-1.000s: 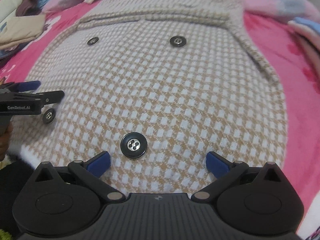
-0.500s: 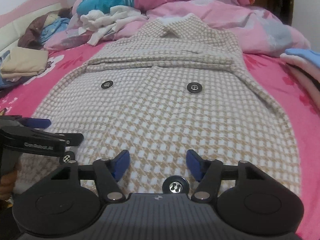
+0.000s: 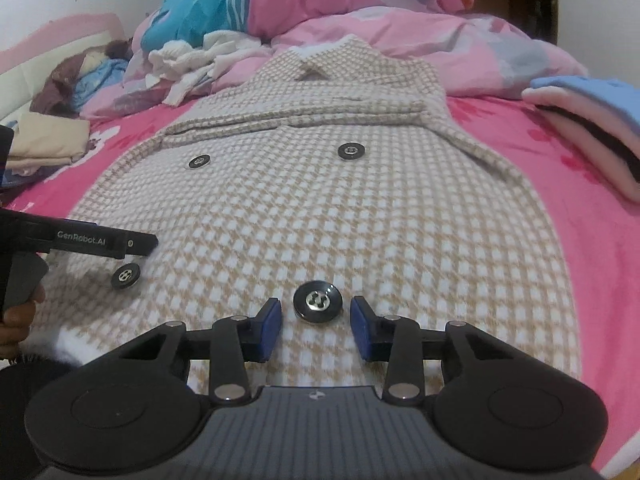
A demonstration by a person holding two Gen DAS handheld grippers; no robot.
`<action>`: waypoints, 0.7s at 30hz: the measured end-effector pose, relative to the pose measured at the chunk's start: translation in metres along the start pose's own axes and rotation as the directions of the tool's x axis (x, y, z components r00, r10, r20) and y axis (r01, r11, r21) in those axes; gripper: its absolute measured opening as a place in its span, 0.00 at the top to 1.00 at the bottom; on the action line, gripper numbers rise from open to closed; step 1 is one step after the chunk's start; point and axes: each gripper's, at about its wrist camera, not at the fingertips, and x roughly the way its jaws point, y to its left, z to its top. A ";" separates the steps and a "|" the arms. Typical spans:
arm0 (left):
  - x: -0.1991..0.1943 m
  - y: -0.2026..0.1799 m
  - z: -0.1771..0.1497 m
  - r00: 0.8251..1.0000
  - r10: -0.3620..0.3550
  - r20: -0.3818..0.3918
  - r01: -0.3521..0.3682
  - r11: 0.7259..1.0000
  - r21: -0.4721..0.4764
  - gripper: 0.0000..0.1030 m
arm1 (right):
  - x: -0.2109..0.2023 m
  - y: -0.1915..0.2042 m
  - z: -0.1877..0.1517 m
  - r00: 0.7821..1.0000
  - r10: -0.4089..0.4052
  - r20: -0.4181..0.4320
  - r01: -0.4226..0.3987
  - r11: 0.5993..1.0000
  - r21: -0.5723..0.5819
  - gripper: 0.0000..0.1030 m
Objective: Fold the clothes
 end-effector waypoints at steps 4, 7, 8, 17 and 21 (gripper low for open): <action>0.000 -0.001 0.000 1.000 0.006 0.002 -0.006 1.000 0.010 0.00 | 0.002 0.004 -0.002 1.000 -0.017 0.011 0.017 1.000 -0.007 0.61; 0.000 -0.001 0.000 1.000 0.009 0.004 -0.009 1.000 0.010 0.00 | 0.001 0.005 -0.006 0.999 -0.018 0.027 0.018 1.000 -0.013 0.61; 0.000 -0.002 0.000 1.000 0.010 0.004 -0.010 1.000 0.011 0.00 | 0.001 0.005 -0.007 0.999 -0.016 0.032 0.016 1.000 -0.013 0.61; 0.001 -0.003 0.001 1.000 0.026 -0.015 -0.026 1.000 -0.006 0.00 | -0.001 -0.006 -0.012 0.997 0.044 0.056 -0.044 0.999 -0.007 0.61; 0.001 -0.008 0.004 0.998 0.053 -0.042 -0.053 0.998 -0.016 0.00 | -0.002 -0.012 -0.011 0.995 0.080 0.052 -0.080 0.997 -0.008 0.61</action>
